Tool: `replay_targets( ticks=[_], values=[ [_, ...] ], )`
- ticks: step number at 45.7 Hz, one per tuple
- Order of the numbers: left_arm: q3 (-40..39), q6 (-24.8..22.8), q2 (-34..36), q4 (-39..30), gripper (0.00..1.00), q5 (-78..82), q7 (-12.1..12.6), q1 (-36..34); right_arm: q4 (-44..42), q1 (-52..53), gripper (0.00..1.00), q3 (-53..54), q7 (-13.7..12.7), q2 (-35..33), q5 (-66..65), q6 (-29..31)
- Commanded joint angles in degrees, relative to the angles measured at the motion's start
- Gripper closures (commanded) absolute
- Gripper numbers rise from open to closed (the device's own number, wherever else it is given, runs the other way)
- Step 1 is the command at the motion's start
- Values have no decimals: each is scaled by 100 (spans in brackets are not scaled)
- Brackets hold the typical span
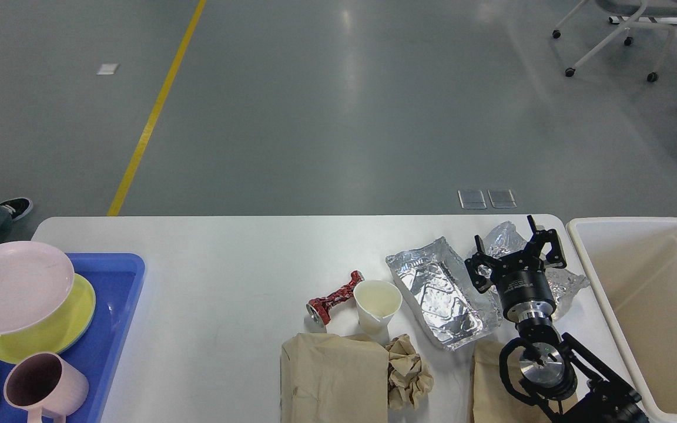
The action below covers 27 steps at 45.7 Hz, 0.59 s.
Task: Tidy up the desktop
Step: 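Lift the pink plate and carry it over the blue tray, then lower the pink plate onto the yellow plate and release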
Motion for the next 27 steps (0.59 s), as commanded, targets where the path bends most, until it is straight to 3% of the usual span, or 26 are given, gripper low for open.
replay_targets(
  ticks=[1, 27],
  values=[
    [-392, 285, -46, 211, 100, 15, 141, 498, 1, 0, 0, 0, 0, 2, 0, 2],
    [-761, 329, -275, 237, 100, 15, 149, 780, -7, 0, 0, 0, 0, 2, 0, 2]
  ],
)
